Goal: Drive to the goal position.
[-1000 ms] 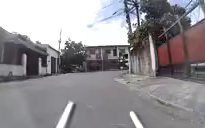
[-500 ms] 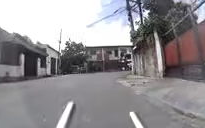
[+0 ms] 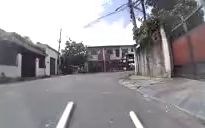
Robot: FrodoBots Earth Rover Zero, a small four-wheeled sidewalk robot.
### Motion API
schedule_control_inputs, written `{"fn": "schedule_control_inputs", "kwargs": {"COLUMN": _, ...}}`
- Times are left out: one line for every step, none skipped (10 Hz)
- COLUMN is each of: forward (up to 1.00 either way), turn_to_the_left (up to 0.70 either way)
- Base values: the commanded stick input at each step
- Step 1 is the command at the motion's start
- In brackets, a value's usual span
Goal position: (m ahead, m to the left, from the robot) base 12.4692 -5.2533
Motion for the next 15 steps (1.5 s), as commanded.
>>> {"fn": "schedule_control_inputs", "kwargs": {"forward": 1.00, "turn_to_the_left": 0.00}}
{"fn": "schedule_control_inputs", "kwargs": {"forward": 1.00, "turn_to_the_left": -0.26}}
{"fn": "schedule_control_inputs", "kwargs": {"forward": 1.00, "turn_to_the_left": -0.40}}
{"fn": "schedule_control_inputs", "kwargs": {"forward": 1.00, "turn_to_the_left": -0.40}}
{"fn": "schedule_control_inputs", "kwargs": {"forward": 1.00, "turn_to_the_left": -0.12}}
{"fn": "schedule_control_inputs", "kwargs": {"forward": 1.00, "turn_to_the_left": -0.01}}
{"fn": "schedule_control_inputs", "kwargs": {"forward": 1.00, "turn_to_the_left": 0.00}}
{"fn": "schedule_control_inputs", "kwargs": {"forward": 1.00, "turn_to_the_left": 0.00}}
{"fn": "schedule_control_inputs", "kwargs": {"forward": 1.00, "turn_to_the_left": 0.00}}
{"fn": "schedule_control_inputs", "kwargs": {"forward": 1.00, "turn_to_the_left": 0.00}}
{"fn": "schedule_control_inputs", "kwargs": {"forward": 1.00, "turn_to_the_left": 0.00}}
{"fn": "schedule_control_inputs", "kwargs": {"forward": 1.00, "turn_to_the_left": 0.00}}
{"fn": "schedule_control_inputs", "kwargs": {"forward": 1.00, "turn_to_the_left": 0.00}}
{"fn": "schedule_control_inputs", "kwargs": {"forward": 1.00, "turn_to_the_left": 0.00}}
{"fn": "schedule_control_inputs", "kwargs": {"forward": 1.00, "turn_to_the_left": 0.00}}
